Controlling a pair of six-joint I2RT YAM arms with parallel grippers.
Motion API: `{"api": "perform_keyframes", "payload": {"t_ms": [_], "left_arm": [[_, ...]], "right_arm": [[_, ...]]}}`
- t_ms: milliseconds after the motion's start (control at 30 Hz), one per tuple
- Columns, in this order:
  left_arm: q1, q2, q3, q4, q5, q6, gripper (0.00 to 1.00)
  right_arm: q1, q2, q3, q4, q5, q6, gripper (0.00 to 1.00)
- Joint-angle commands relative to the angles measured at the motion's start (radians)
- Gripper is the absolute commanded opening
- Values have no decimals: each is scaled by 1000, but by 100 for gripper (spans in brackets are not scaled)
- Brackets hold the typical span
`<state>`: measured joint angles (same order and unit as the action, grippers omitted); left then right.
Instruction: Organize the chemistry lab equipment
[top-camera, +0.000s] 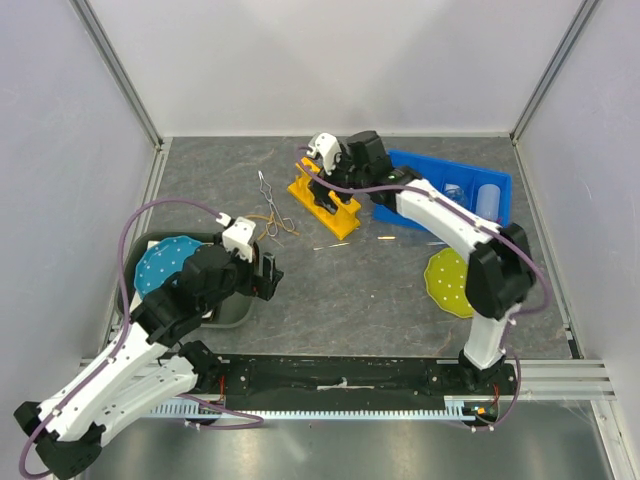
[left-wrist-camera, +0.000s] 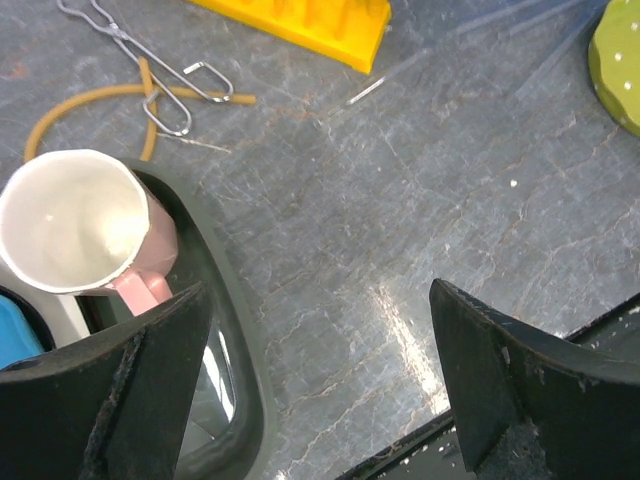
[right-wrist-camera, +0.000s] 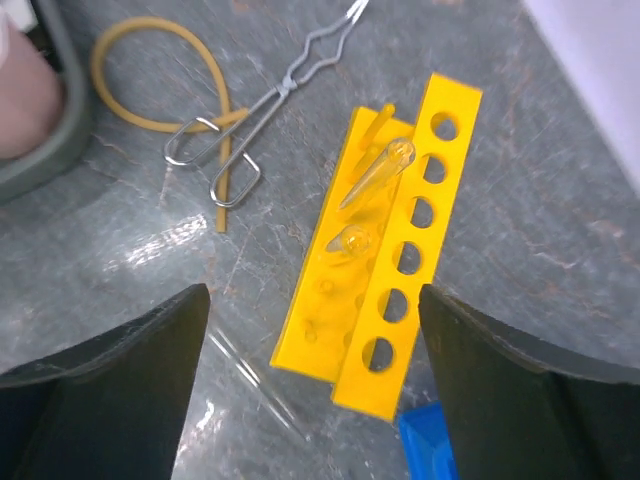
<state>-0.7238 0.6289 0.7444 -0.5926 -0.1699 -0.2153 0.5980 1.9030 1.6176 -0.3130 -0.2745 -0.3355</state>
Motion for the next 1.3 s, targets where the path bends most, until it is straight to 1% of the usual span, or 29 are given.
{"api": "perform_keyframes", "payload": {"t_ms": [0,67,100,167,200,233,300,333,367,400,467,500,567,600,633,667,700,733,767,800,833,867,967,1067,1267], "left_arm": [[4,100,7,57,75,14,95],[4,178,18,72,111,5,95],[4,205,29,89,147,4,94],[4,282,47,105,165,10,93],[4,311,65,122,199,17,93],[4,337,75,129,207,45,93],[6,429,113,148,228,79,93],[6,465,128,151,239,124,93],[6,538,142,155,256,146,93],[6,572,173,163,259,169,93],[7,644,205,177,288,250,92],[7,711,243,183,291,272,91],[12,779,289,182,296,338,90],[15,857,341,177,294,356,89],[18,892,369,172,294,387,89],[27,937,398,154,296,396,83],[33,977,459,145,296,401,80],[47,1058,492,134,294,402,75],[53,1093,521,110,291,404,68],[57,1126,577,102,288,406,67],[61,1187,599,97,284,407,65],[63,1213,619,88,276,410,62],[64,1290,696,82,256,416,60],[69,1347,733,77,244,419,59],[69,1413,779,62,245,419,57]], "right_arm": [[-3,-227,-90,23,-118,-69,98],[-9,-284,-148,17,-156,-73,98],[-24,-338,-166,11,-211,-62,98],[-52,-392,-228,11,-270,-10,98],[-88,-442,-251,9,-305,9,98],[-107,-467,-301,9,-389,21,98],[-165,-531,-382,11,-452,50,98],[-185,-553,-412,11,-513,55,98],[-202,-573,-441,9,-534,52,98],[-231,-614,-500,14,-549,41,98],[-266,-651,-562,28,-586,39,98],[-302,-686,-621,57,-598,44,98],[-354,-723,-677,92,-635,76,98],[-368,-755,-721,113,-647,79,98],[-383,-769,-740,123,-657,85,98],[-409,-780,-755,129,-673,93,98],[-426,-798,-781,147,-692,104,98],[-441,-803,-792,158,-706,125,98],[-469,-809,-800,163,-729,131,98],[-483,-809,-811,170,-742,139,98],[-495,-811,-818,178,-756,147,98],[-519,-812,-826,189,-773,165,98],[-558,-812,-841,218,-819,185,98],[-575,-809,-840,218,-844,191,98],[-580,-811,-841,218,-871,194,98]]}}
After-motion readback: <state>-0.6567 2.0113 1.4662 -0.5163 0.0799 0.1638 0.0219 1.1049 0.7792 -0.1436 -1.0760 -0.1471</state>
